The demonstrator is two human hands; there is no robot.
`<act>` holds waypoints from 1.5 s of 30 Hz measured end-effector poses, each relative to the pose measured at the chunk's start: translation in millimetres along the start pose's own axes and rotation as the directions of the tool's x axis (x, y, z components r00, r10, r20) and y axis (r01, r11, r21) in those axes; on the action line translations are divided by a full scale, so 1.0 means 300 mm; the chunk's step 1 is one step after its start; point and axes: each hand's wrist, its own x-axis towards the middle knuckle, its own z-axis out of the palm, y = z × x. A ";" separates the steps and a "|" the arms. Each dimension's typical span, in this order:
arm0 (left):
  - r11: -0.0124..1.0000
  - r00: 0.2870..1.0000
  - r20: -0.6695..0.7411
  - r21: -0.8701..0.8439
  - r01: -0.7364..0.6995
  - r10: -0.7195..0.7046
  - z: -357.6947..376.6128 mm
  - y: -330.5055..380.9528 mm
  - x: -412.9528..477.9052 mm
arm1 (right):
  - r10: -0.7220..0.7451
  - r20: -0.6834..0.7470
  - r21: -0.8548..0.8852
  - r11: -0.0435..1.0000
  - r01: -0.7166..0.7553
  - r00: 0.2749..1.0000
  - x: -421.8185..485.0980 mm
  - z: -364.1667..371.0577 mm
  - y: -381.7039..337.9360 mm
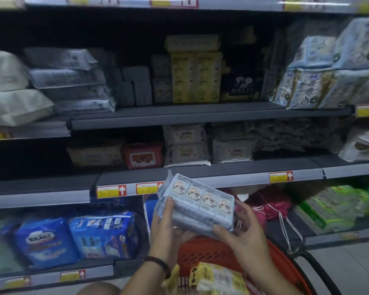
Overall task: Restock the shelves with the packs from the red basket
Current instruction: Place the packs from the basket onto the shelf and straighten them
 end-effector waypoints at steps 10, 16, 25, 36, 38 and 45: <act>0.824 0.901 0.223 0.369 -0.431 0.371 -0.105 0.197 0.032 | -0.123 -0.047 -0.065 0.991 0.120 0.991 0.126 0.167 -0.176; 0.569 0.756 0.211 0.542 -0.618 0.620 -0.046 0.485 0.184 | -0.261 -0.025 -0.189 0.949 0.252 0.965 0.307 0.299 -0.475; 0.123 0.480 0.225 0.797 -0.591 0.848 0.073 0.873 0.467 | -0.443 -0.050 -0.432 0.818 0.380 0.895 0.670 0.512 -0.850; -0.092 0.536 0.235 0.956 -0.280 0.811 0.049 0.875 0.571 | -0.475 0.024 -0.638 0.670 0.379 0.880 0.852 0.641 -0.795; -0.072 0.563 0.275 0.932 -0.354 0.779 0.056 0.886 0.564 | -0.484 0.004 -0.636 0.674 0.375 0.875 0.852 0.606 -0.800; -0.134 0.607 0.380 0.902 -0.410 0.698 0.040 0.917 0.535 | -0.500 -0.002 -0.691 0.627 0.360 0.866 0.753 0.530 -0.811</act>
